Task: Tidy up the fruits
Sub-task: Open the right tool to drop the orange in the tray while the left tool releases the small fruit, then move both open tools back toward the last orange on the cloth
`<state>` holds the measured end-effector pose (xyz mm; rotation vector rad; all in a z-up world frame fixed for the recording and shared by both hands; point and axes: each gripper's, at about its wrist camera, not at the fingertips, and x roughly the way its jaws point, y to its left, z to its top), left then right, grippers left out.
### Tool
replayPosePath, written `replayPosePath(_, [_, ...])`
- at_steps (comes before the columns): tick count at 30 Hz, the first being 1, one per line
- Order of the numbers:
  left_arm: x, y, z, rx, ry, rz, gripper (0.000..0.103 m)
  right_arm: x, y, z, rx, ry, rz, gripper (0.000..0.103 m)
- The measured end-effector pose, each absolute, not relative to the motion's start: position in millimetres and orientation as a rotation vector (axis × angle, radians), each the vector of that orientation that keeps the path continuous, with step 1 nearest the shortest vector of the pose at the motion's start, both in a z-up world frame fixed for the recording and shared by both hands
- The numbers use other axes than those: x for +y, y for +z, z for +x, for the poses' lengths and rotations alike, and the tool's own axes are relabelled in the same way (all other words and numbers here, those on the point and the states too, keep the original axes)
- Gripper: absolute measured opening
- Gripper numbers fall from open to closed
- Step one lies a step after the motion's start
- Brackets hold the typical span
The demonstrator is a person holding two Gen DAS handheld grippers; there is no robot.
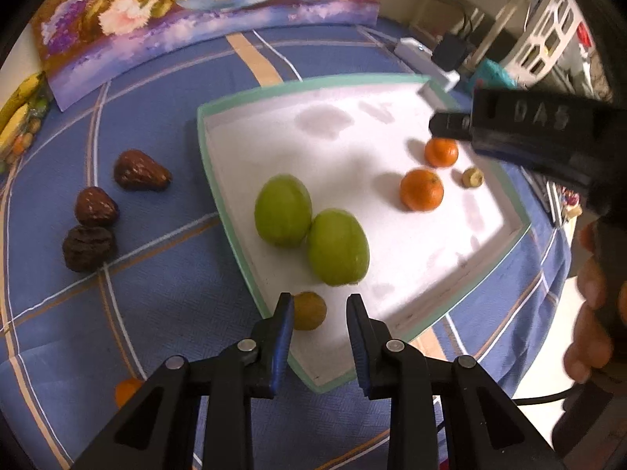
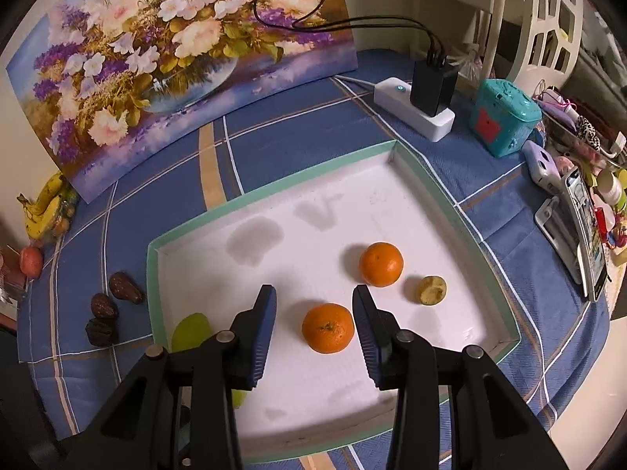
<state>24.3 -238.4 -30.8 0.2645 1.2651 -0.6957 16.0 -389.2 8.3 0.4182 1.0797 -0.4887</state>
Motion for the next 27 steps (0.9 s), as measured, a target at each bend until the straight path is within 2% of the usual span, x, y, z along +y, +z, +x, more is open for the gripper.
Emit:
replayPosePath(12, [-134, -9, 88, 1.202, -0.373, -0.025, 0.032, -363, 4, 30, 1.108, -0.395, 0.405, 0.041])
replayPosePath(13, [-121, -6, 93, 1.193, -0.328, -0.046, 0.041, -358, 4, 32, 1.107, -0.383, 0.397, 0.042])
replayPosePath(14, [-112, -5, 94, 1.183, -0.289, -0.059, 0.052, -353, 5, 34, 1.106, -0.371, 0.388, 0.051])
replayPosePath(15, [-103, -4, 96, 1.173, -0.257, -0.068, 0.078, -349, 5, 35, 1.105, -0.361, 0.381, 0.062])
replayPosePath(16, [-93, -3, 99, 1.158, -0.226, -0.080, 0.084, -345, 6, 37, 1.104, -0.351, 0.374, 0.065])
replayPosePath(20, [-54, 7, 104, 1.103, -0.139, -0.140, 0.086, -328, 8, 41, 1.092, -0.296, 0.371, 0.070])
replayPosePath(23, [-36, 12, 102, 1.079, -0.090, -0.165, 0.097, -318, 9, 45, 1.088, -0.261, 0.367, 0.083])
replayPosePath(25, [-25, 15, 100, 1.069, -0.076, -0.187, 0.103, -310, 9, 47, 1.086, -0.241, 0.352, 0.083])
replayPosePath(27, [-13, 16, 98, 1.060, -0.061, -0.214, 0.103, -302, 10, 48, 1.080, -0.226, 0.339, 0.087])
